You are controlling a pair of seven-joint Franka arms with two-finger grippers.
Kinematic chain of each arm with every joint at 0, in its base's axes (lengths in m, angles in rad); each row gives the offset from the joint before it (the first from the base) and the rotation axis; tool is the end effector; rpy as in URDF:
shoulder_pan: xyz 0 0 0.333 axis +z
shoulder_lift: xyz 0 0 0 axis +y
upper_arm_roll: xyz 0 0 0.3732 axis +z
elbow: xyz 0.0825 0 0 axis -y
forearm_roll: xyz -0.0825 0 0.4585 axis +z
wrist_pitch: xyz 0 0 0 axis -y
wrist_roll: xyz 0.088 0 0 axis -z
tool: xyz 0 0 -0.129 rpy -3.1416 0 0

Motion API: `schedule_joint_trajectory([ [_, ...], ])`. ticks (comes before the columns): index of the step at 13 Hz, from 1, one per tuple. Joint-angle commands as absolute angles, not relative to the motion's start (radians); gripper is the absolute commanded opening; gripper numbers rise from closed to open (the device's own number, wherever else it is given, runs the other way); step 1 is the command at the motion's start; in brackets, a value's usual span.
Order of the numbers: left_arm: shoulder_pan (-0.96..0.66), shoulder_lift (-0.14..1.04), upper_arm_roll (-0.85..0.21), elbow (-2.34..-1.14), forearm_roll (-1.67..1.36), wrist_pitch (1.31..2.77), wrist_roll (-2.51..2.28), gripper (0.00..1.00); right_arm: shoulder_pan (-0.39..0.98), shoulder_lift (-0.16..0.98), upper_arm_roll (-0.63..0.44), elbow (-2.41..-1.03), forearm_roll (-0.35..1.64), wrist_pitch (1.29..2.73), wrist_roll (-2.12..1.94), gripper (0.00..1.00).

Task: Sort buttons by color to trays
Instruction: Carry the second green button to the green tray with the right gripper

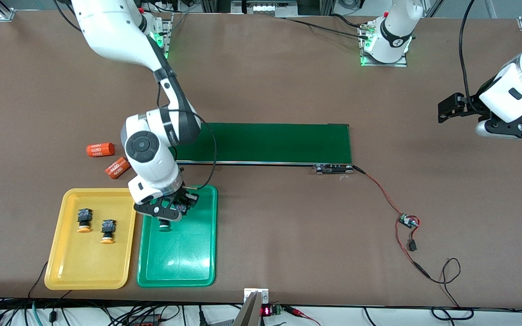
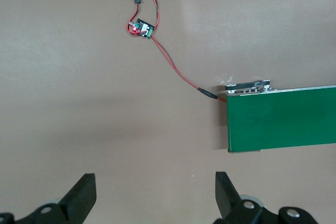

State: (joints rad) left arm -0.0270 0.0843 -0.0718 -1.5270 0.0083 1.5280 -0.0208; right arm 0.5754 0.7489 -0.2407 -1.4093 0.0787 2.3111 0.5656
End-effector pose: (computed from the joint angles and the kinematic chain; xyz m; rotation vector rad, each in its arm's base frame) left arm 0.6491 -0.0613 0.6261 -3.1293 0.1221 0.1297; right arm 0.7867 0.3210 0.2636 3.1006 -0.3150 0.3092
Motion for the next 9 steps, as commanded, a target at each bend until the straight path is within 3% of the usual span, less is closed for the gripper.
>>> schedule_joint_trajectory([
  [1,-0.028,0.091,-0.075,-1.503,0.031,1.506,-0.020,1.00,0.539,0.828,-0.232,-1.338,0.071,2.334,0.525,0.00],
  [5,-0.029,0.091,-0.075,-1.503,0.031,1.506,-0.020,1.00,0.526,0.905,-0.232,-1.336,0.072,2.453,0.514,0.00],
  [6,-0.029,0.091,-0.075,-1.503,0.032,1.506,-0.020,1.00,0.526,0.904,-0.232,-1.333,0.075,2.448,0.515,0.23],
  [7,-0.029,0.091,-0.075,-1.503,0.031,1.506,-0.020,1.00,0.526,0.897,-0.232,-1.333,0.083,2.447,0.518,0.99],
  [9,-0.029,0.091,-0.074,-1.503,0.031,1.508,-0.020,1.00,0.531,0.876,-0.232,-1.333,0.083,2.425,0.519,1.00],
])
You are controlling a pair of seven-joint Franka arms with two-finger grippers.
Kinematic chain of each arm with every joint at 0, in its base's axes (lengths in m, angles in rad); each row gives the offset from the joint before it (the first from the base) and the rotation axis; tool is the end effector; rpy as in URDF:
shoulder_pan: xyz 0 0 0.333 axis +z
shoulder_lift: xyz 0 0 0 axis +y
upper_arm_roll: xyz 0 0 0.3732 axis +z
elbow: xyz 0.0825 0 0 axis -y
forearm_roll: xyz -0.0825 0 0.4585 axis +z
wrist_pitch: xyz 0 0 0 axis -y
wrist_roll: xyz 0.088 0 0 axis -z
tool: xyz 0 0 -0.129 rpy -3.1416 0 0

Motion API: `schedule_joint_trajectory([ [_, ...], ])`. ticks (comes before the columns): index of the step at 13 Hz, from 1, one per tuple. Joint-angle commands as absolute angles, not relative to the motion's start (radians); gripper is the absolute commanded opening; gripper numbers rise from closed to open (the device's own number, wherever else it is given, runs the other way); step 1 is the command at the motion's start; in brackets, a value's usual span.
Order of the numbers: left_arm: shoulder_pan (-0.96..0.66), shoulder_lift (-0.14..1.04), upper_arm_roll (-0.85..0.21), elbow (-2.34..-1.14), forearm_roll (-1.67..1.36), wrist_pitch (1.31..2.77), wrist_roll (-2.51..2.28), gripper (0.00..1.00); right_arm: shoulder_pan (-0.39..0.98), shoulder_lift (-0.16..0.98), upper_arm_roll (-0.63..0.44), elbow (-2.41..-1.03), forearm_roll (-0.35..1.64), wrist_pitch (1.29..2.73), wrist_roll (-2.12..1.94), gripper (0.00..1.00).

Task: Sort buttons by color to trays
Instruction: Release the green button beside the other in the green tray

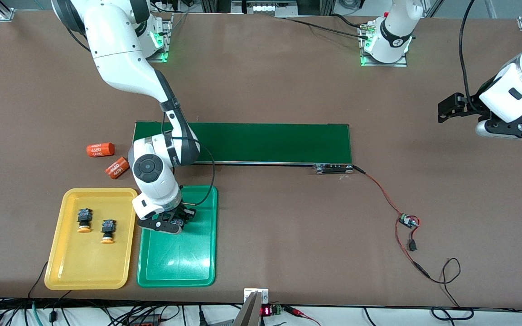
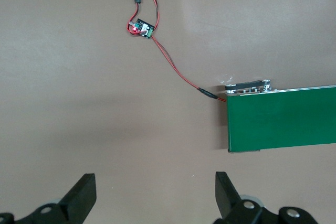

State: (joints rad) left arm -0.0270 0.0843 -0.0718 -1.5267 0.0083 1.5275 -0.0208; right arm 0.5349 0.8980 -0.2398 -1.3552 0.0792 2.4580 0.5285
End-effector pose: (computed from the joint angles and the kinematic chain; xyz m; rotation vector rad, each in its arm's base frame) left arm 0.6491 -0.0613 0.6262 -3.1293 0.1221 0.1300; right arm 0.8131 0.2987 0.1823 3.0853 -0.2785 0.4010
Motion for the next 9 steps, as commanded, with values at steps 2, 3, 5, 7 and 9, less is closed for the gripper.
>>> schedule_joint_trajectory([
  [2,-0.029,0.091,-0.075,-1.503,0.031,1.506,-0.020,1.00,0.531,0.827,-0.233,-1.333,0.078,2.381,0.512,1.00],
  [3,-0.029,0.091,-0.075,-1.503,0.032,1.506,-0.020,1.00,0.526,0.796,-0.236,-1.332,0.075,2.318,0.508,1.00],
  [5,-0.029,0.091,-0.075,-1.503,0.031,1.506,-0.020,1.00,0.525,0.712,-0.245,-1.330,0.077,2.229,0.467,1.00],
  [7,-0.025,0.091,-0.071,-1.503,0.031,1.506,-0.020,1.00,0.526,0.637,-0.262,-1.331,0.077,2.140,0.413,1.00],
  [9,-0.025,0.092,-0.072,-1.503,0.031,1.509,-0.021,1.00,0.522,0.582,-0.267,-1.330,0.077,2.010,0.356,1.00],
])
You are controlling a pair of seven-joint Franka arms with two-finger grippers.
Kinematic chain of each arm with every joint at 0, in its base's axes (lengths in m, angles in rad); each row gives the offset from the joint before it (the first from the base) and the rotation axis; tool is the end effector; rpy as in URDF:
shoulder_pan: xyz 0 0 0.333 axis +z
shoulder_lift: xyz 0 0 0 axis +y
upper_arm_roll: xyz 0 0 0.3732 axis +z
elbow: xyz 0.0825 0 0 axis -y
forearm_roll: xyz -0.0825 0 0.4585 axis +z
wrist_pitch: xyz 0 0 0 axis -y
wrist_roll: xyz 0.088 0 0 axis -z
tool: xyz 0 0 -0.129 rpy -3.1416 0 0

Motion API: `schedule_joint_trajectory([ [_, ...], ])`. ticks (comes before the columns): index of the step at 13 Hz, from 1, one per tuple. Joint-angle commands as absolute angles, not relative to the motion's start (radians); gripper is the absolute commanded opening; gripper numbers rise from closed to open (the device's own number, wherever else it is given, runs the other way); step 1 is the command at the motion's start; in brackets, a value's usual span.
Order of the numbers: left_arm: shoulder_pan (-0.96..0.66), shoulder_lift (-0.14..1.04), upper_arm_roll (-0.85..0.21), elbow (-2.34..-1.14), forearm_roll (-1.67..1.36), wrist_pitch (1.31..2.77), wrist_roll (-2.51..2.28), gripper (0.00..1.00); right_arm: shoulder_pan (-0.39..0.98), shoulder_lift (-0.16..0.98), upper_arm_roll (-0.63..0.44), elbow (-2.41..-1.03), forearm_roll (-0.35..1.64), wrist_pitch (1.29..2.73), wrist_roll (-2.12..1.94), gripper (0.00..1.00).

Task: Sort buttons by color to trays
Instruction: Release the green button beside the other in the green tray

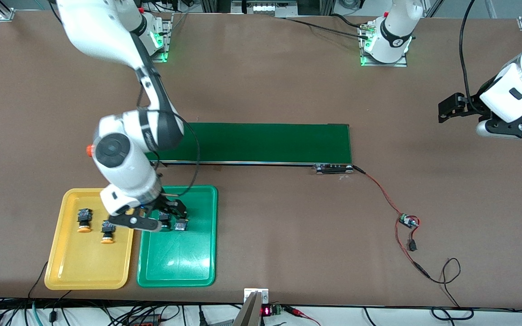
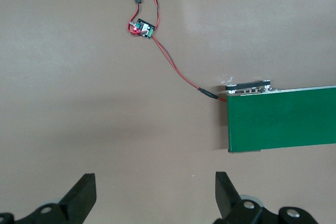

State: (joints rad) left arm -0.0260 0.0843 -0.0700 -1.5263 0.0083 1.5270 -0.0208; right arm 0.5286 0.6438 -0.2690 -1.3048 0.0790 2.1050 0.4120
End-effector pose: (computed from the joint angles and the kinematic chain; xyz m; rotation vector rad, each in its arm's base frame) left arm 0.6492 -0.0595 0.6263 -3.1294 0.1177 0.1302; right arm 0.8073 0.2751 0.3893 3.1006 -0.1873 0.3053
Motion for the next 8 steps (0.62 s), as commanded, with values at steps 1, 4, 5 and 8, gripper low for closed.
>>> schedule_joint_trajectory([
  [1,-0.026,0.092,-0.072,-1.503,0.031,1.509,-0.021,1.00,0.519,0.563,-0.271,-1.330,0.077,1.965,0.335,1.00],
  [4,-0.025,0.092,-0.071,-1.503,0.031,1.509,-0.020,1.00,0.508,0.494,-0.330,-1.331,0.081,1.892,0.221,1.00],
  [5,-0.025,0.092,-0.071,-1.503,0.031,1.508,-0.020,1.00,0.502,0.482,-0.360,-1.330,0.087,1.866,0.184,1.00],
  [8,-0.023,0.092,-0.071,-1.503,0.031,1.508,-0.020,1.00,0.398,0.405,-0.371,-1.325,0.083,1.830,0.167,1.00],
])
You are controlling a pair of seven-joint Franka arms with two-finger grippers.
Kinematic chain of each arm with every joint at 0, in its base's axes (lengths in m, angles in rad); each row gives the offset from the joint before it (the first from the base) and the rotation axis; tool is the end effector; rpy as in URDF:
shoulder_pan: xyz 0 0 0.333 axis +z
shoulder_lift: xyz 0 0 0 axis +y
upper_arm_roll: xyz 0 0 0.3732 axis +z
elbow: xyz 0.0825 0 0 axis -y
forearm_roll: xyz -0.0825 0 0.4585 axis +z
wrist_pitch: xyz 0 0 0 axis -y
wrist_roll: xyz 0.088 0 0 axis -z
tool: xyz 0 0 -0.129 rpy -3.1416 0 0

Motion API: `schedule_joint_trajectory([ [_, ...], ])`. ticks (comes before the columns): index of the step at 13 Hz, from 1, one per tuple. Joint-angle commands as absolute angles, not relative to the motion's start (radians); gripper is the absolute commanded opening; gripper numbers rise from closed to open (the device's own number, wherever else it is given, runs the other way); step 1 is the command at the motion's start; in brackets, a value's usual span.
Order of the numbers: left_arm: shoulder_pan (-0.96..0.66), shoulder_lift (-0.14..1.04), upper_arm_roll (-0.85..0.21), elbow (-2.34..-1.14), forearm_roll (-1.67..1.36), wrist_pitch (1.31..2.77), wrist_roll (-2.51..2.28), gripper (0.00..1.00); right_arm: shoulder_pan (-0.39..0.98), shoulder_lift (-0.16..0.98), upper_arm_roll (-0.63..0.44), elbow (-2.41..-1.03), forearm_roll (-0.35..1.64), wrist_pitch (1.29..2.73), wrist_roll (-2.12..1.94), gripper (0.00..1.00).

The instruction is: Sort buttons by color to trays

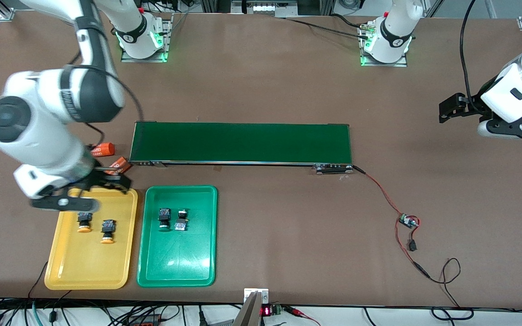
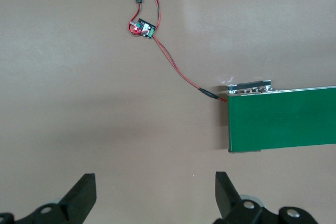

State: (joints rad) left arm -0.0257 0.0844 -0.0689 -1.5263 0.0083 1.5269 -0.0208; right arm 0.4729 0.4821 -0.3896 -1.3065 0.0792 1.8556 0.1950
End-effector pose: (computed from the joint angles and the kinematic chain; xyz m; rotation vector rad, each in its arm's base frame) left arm 0.6493 -0.0586 0.6263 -3.1294 0.1155 0.1305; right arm 0.7920 0.1378 0.5054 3.0514 -0.1233 0.1745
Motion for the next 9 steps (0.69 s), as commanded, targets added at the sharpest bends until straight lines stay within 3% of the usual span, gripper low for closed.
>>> schedule_joint_trajectory([
  [1,-0.023,0.092,-0.069,-1.502,0.031,1.506,-0.011,1.00,0.327,0.375,-0.356,-1.328,0.086,1.813,0.155,1.00],
  [4,-0.023,0.091,-0.072,-1.502,0.031,1.494,-0.017,1.00,0.142,0.299,-0.247,-1.331,0.087,1.697,0.019,1.00],
  [9,-0.029,0.091,-0.077,-1.502,0.031,1.494,-0.021,1.00,-0.026,0.144,-0.083,-1.425,0.048,1.550,0.020,1.00],
])
